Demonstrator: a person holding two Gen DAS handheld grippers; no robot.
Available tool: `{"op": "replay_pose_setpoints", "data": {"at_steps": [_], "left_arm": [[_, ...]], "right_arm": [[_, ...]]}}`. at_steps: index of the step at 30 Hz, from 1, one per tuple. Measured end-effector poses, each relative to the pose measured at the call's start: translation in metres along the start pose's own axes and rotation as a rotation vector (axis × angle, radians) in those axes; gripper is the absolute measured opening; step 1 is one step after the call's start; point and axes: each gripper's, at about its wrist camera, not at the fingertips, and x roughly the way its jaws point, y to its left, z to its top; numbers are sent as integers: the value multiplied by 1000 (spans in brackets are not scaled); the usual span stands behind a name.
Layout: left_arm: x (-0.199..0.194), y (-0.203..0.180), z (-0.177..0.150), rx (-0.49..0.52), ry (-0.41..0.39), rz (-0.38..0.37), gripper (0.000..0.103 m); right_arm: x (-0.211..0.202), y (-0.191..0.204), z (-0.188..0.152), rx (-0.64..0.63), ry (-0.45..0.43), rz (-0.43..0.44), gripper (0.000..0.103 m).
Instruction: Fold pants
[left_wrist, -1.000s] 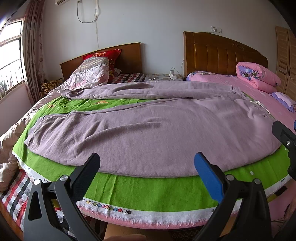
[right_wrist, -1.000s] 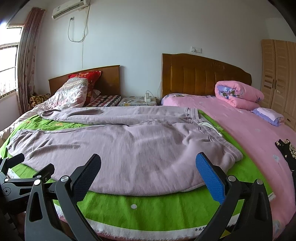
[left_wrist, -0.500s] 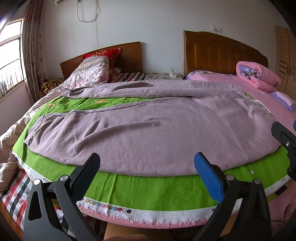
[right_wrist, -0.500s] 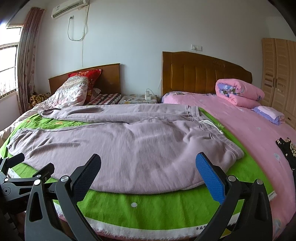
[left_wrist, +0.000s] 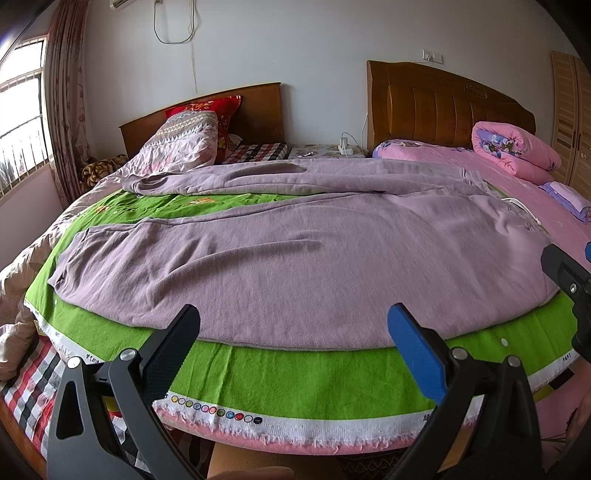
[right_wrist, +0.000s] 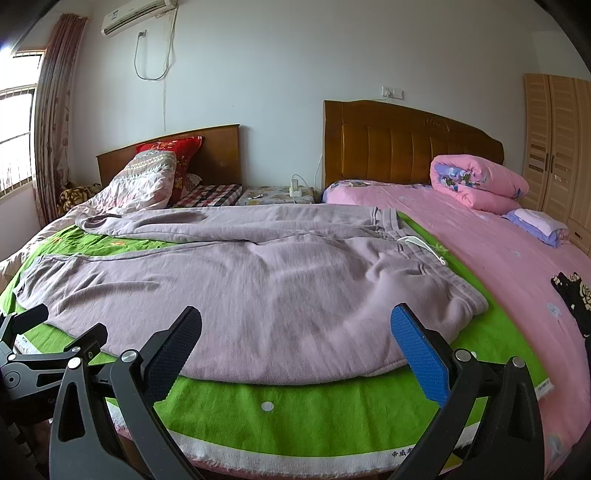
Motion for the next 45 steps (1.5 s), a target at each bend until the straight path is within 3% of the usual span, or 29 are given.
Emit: {"op": "replay_pose_setpoints", "data": {"at_steps": [45], "left_arm": [[2,0,-1,3,16,-10,102]], "right_arm": [[3,-1,-1,-3,19,8,99]]}}
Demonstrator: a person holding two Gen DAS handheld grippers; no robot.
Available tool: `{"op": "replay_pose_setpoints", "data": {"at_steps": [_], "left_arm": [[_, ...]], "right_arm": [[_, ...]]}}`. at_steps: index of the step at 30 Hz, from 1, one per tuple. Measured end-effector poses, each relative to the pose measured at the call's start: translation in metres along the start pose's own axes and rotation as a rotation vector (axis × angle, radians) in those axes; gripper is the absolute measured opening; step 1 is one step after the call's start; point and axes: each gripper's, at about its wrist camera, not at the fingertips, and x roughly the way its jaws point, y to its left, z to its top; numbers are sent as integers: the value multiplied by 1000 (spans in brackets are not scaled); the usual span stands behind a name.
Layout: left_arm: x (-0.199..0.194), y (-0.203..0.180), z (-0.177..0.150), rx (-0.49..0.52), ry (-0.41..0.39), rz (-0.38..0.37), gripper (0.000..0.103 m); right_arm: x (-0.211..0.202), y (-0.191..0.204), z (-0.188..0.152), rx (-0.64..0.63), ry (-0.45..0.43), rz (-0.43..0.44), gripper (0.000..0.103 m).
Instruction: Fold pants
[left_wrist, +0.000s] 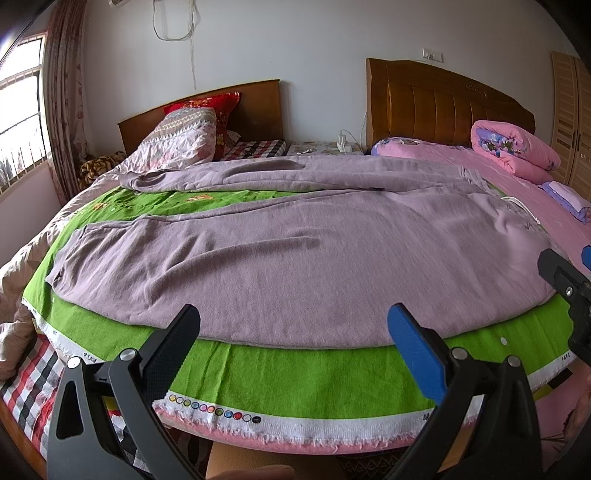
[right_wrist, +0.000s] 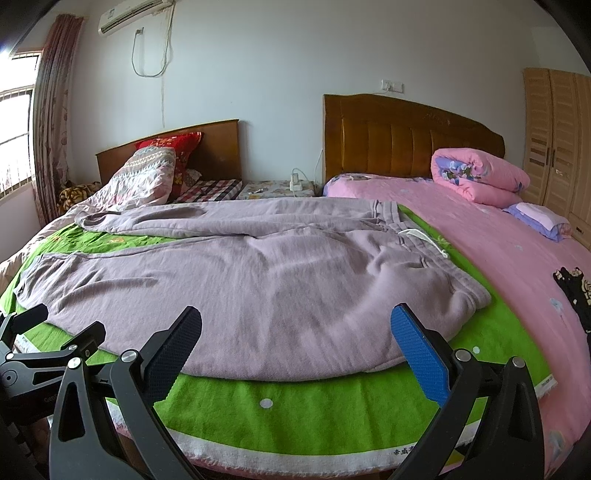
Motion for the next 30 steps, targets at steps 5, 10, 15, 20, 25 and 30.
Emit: {"op": "replay_pose_setpoints", "data": {"at_steps": [5,10,15,20,25,30], "left_arm": [[9,2,14,39,7,-24,101],[33,0,61,158,-27,10,101],[81,0,119,301,-7,109,102],[168,17,182,268,175,-121,101],[250,21,242,281,139,-312,101],[344,25,282,300,236,-366,101]], "right_arm": [[12,6,-1,-80,28,-1,99],[41,4,22,-166,64,8,99],[89,-18,77,-270,94,70,99],[188,-67,133,-294,208,175,99],[309,-105,174,-324,352,259,99],[411,-127,195,-367,442,229,99]]}}
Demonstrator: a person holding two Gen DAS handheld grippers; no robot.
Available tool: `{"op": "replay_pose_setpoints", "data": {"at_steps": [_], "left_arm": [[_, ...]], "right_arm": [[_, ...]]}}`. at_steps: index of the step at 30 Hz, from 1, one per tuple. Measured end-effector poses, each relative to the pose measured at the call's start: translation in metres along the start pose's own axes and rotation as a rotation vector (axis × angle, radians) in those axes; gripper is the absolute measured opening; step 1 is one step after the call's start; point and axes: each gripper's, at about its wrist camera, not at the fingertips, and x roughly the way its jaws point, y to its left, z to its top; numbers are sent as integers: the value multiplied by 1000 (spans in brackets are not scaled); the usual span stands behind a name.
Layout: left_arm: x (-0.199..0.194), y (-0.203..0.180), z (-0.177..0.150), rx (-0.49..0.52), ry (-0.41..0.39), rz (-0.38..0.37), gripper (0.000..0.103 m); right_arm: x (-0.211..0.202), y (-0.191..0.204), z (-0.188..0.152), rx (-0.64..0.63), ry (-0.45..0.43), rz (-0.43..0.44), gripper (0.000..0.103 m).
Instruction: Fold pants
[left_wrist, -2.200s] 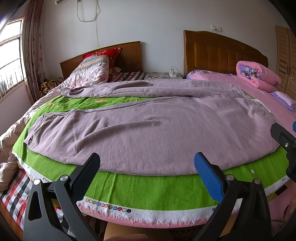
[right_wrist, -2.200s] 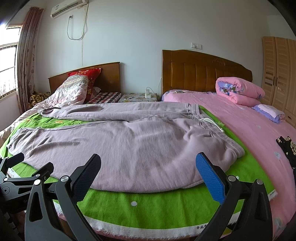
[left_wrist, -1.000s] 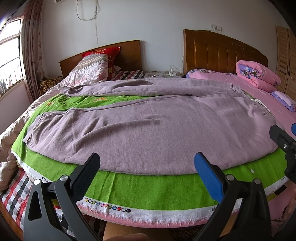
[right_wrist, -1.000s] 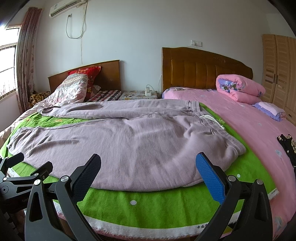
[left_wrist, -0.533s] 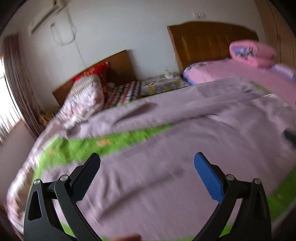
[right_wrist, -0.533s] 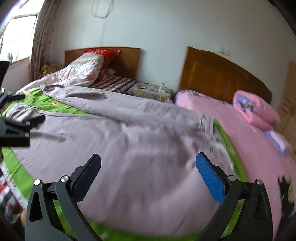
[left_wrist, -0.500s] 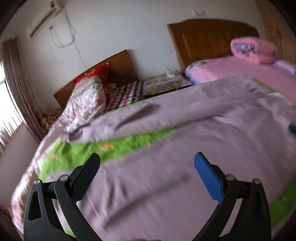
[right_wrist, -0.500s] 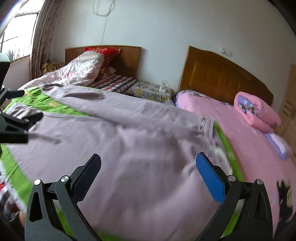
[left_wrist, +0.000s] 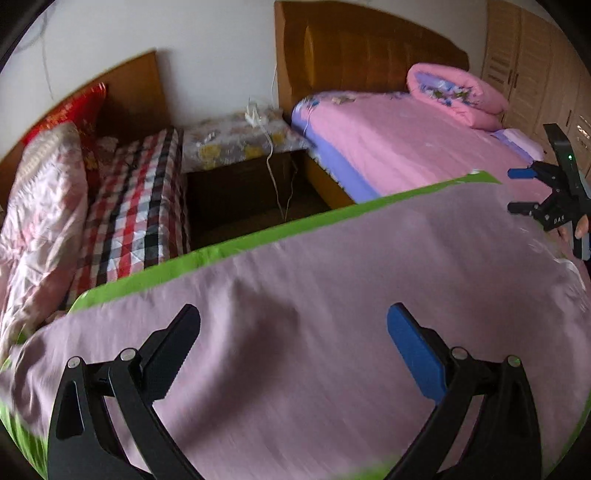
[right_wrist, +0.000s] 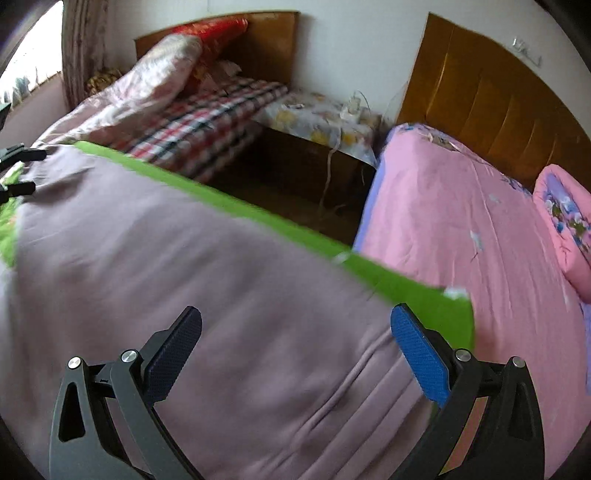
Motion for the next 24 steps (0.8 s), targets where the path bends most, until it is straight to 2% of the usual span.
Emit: {"op": "replay_pose_setpoints", "data": {"at_steps": [3,5,7,8,9,10,11,12,13,14,18,21,24], "left_arm": [[36,24,15,55,49,8,99],[54,38,22,76,87,-55,93],[63,46,24,103,110,-93,93],[66,48,25,123,117,-111,93],[68,49,26,139,123,-130,93],[72,51,28,156,131,-156,93],[74,52,30,164,138,-178,93],[75,52,31,170,141,-190,93],[77,52,32,180,148,-203,93],[79,52,33,192,155,-216,93],[83,45,37,247,163,-227,94],[85,42,42,281,160,-224,94],[84,40,44,289,170,-233,95]], "right_arm": [[34,-27,14,11,53,65,99],[49,-36,18,11,93,139,96],[64,-44,19,9,153,238,91],[68,-46,19,4,161,260,89],[67,-47,19,-15,148,288,83],[64,-49,19,-23,142,315,60],[62,-51,19,-23,139,329,41],[56,-50,19,-36,127,320,24],[45,-45,17,-74,99,299,20],[36,-38,14,-106,78,280,18],[-29,-3,1,-223,-59,106,15],[-78,17,-11,-228,-175,12,14],[-110,30,-24,-211,-254,-26,14]]}}
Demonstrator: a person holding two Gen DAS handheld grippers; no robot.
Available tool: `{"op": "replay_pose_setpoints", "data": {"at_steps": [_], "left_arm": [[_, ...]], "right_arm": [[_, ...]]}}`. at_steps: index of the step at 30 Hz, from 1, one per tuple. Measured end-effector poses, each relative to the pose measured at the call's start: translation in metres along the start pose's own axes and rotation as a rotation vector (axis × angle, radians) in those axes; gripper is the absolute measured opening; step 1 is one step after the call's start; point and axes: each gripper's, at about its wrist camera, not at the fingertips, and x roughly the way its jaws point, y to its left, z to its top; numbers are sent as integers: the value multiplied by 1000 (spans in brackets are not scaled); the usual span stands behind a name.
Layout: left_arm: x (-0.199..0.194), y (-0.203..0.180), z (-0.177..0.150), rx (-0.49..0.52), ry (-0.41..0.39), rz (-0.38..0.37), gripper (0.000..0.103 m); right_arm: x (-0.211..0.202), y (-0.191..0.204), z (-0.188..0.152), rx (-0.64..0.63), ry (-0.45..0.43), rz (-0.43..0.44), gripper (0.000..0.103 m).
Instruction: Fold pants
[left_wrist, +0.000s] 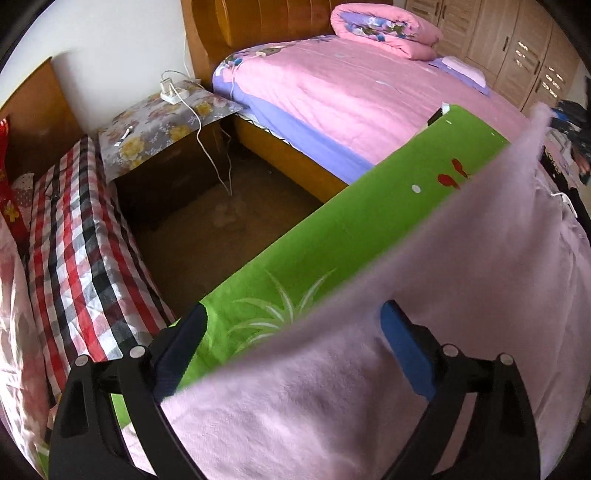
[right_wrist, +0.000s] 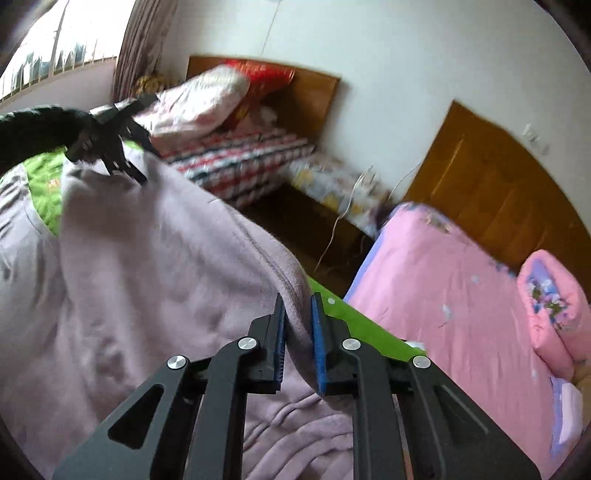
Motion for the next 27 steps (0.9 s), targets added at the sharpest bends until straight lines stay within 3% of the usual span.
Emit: {"op": "replay_pose_setpoints", "data": {"at_steps": [1,3,4,5,8,10,13,15,18,20,24,26,27], "left_arm": [[-1,-1,-1,-9,6,-11,91],[-5,-3,-6,-23,9,-65,46],[-12,-7,-11,-31,9,-72,15],[-23,-16,-15,1,-13,-13,11],[-70,-44,-28,40,-86,119,9],[-124,-80,-41,80,-189,226,9],[-209,-163,-81,160,-335,408,9],[-244,-223,-121,196,-381,444,9],[-245,-292,-177,232,-343,458,9],[-219,-320,-216,189,-289,381,9],[-145,-328,-262,78,-168,276,11],[-131,-324,-270,24,-168,248,16],[-133,-324,-272,-2,-187,236,18]], "right_arm": [[-8,5,-2,5,-10,-18,14],[-11,8,-6,16,-3,-38,14],[-9,9,-6,30,5,-42,14],[-6,15,-4,34,10,-54,14],[-11,14,0,50,8,-85,14],[-31,13,-2,72,-21,-95,14],[-87,23,-15,99,-110,-88,14],[-128,39,-34,117,-160,-81,14],[-164,68,-78,170,-161,-55,14],[-170,85,-110,203,-117,-51,14],[-153,120,-168,280,22,-18,15],[-144,127,-182,308,84,-28,28],[-145,127,-184,328,95,-29,43]]}}
